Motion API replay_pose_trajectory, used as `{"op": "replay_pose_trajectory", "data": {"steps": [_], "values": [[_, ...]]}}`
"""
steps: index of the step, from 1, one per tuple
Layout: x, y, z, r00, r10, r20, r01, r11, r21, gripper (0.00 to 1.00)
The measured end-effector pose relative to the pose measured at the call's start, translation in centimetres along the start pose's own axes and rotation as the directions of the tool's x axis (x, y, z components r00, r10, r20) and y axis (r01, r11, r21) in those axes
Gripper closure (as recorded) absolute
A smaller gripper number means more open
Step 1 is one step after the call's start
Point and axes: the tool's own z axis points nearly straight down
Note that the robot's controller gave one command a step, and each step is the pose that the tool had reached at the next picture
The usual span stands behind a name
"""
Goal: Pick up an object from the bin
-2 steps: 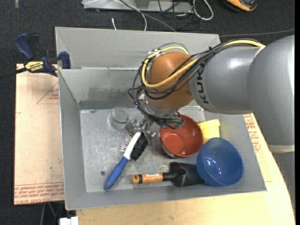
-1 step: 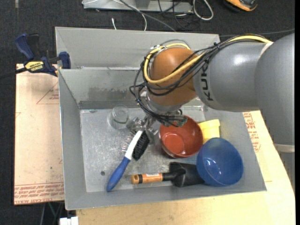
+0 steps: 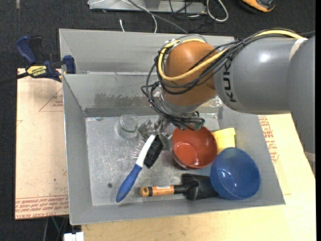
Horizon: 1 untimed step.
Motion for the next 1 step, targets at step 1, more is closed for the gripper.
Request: {"op": "replay_pose_trajectory", "data": {"steps": [1], "values": [[-0.17, -0.07, -4.61, 1.000, 0.001, 0.003, -0.001, 1.000, 0.002, 1.00]]}}
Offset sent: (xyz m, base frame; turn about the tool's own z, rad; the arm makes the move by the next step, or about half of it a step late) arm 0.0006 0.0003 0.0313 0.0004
